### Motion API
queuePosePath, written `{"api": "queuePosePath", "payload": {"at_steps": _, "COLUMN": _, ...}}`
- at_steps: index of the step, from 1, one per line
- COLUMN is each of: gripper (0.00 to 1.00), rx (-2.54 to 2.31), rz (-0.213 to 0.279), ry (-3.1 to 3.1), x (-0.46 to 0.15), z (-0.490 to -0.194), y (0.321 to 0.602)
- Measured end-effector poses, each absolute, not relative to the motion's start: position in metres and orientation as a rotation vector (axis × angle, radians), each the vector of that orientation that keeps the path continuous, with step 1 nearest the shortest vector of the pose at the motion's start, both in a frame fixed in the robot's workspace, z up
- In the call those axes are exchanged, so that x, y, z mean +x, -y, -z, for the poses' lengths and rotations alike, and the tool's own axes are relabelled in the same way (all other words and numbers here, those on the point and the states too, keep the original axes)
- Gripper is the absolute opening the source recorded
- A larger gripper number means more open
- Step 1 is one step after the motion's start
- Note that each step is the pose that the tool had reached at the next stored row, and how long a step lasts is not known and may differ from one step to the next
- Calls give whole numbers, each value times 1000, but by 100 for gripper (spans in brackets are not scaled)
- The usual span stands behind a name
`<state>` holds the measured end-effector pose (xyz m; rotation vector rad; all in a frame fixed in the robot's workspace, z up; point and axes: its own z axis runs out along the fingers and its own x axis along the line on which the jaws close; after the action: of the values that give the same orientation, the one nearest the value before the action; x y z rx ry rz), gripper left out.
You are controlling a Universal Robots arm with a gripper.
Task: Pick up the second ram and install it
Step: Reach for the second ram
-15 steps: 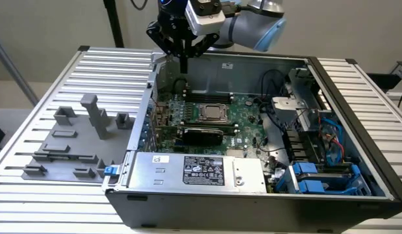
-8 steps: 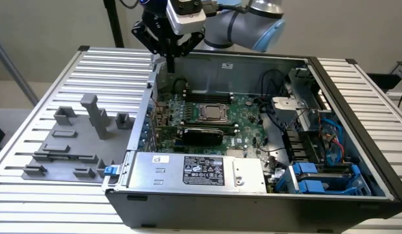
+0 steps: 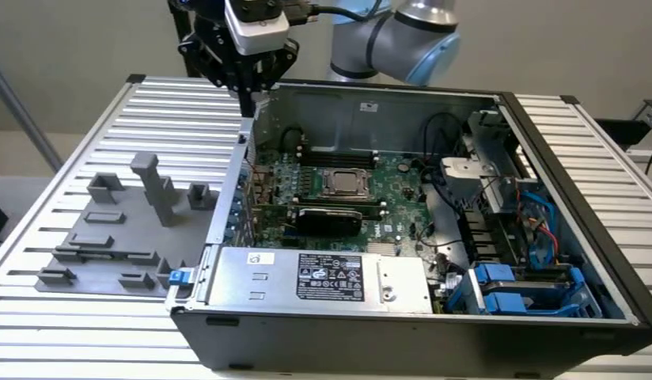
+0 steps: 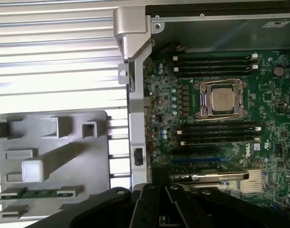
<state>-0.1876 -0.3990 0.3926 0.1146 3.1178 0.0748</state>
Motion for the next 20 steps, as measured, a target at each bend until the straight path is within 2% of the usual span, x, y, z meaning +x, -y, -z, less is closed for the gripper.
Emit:
{"api": "queuePosePath", "payload": {"at_steps": 10, "gripper": 11, "rx": 114, "rz": -71, "ry": -3118, "x": -233, "z": -393, "y": 399}}
{"api": "queuePosePath", "payload": {"at_steps": 20, "gripper": 11, "rx": 114, "rz": -46, "ry": -3118, "x": -278, "z": -391, "y": 399}}
